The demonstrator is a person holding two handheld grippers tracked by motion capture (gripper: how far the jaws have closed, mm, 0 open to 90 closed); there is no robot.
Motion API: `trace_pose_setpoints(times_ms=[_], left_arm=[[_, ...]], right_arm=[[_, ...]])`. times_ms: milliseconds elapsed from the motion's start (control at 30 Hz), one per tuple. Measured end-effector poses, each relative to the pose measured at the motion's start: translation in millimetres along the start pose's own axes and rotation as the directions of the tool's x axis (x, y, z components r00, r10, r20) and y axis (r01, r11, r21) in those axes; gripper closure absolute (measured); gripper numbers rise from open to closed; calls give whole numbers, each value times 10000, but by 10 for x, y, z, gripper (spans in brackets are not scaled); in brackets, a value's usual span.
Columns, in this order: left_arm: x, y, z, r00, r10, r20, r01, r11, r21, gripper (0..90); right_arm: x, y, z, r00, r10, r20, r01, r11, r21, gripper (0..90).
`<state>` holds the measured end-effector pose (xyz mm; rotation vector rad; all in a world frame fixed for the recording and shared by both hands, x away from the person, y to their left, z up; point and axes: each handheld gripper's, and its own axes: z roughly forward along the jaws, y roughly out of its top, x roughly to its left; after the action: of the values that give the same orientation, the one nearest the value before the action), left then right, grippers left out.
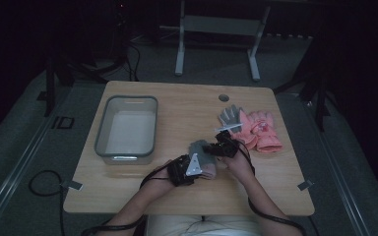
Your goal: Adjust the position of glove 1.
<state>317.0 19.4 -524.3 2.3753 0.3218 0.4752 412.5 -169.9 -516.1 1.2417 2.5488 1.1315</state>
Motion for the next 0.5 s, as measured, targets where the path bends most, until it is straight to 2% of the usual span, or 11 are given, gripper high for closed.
trace_pose_setpoints(times_ms=[100, 233, 500], left_arm=[[47, 37, -86, 9999, -56, -90, 56, 10000, -48, 695], [109, 107, -226, 9996, 113, -266, -114, 9999, -36, 698], [257, 159, -499, 9989, 136, -443, -138, 9999, -29, 700]], right_arm=[[54, 83, -89, 9997, -46, -226, 38, 9994, -337, 746], [105, 203, -191, 9992, -108, -373, 83, 9979, -649, 747], [211, 441, -296, 9968, -181, -781, 91, 9935, -1138, 747]])
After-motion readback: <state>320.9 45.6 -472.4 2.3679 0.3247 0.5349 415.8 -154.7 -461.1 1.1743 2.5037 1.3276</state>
